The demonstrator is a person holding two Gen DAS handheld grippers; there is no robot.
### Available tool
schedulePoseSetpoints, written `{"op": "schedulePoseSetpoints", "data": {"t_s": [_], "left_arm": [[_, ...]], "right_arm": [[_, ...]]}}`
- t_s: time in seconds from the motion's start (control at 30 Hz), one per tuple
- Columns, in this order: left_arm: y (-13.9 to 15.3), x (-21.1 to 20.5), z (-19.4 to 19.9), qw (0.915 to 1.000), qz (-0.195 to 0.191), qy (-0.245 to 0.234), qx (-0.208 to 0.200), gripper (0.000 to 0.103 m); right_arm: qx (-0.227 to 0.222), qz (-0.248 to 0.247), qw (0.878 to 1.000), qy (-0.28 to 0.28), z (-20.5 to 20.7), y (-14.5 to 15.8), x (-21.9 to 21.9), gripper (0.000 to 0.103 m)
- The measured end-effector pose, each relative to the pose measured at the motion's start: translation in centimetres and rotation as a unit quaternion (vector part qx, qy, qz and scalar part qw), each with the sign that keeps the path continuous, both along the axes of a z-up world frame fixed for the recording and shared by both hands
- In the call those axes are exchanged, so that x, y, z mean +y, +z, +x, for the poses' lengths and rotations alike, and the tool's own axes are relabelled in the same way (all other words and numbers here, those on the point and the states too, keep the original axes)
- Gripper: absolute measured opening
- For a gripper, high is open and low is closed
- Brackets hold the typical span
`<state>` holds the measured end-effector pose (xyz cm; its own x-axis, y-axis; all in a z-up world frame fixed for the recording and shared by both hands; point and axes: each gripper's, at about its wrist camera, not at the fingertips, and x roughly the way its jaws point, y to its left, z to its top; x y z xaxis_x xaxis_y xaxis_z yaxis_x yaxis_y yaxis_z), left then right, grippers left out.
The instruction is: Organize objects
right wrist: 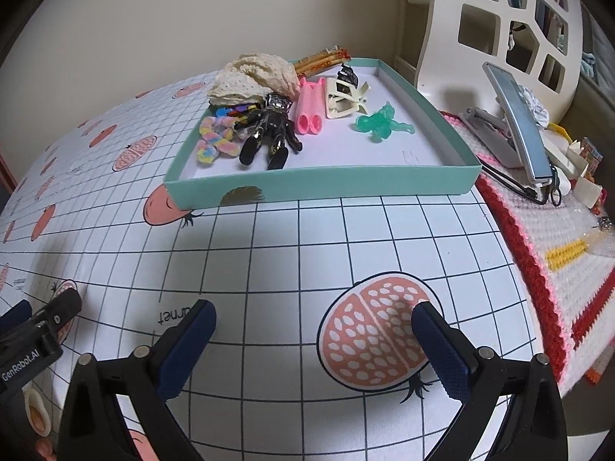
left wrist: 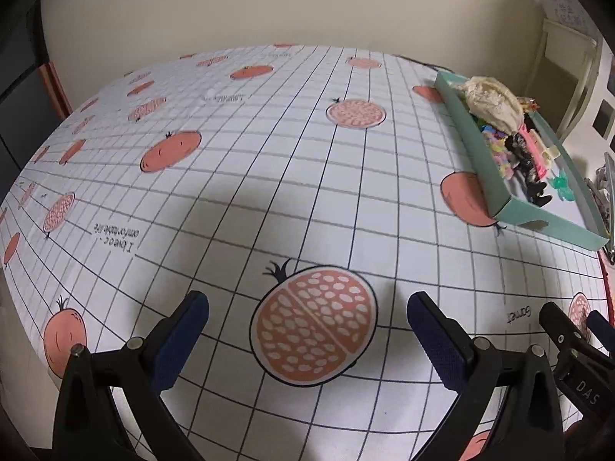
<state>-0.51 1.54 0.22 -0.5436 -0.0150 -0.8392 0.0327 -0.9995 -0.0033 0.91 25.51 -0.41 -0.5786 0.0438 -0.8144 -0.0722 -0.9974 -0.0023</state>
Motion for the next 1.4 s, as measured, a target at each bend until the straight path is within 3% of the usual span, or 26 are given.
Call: {"op": "schedulePoseSetpoints", "data": {"t_s": [1.4], "left_arm": [[-0.55,0.14,0.15,1.0,0.004,0.006,0.006,0.103]], "right_arm": [[0.01,0.011,1.0,0.003,-0.01,-0.27,0.09,0.103]]}}
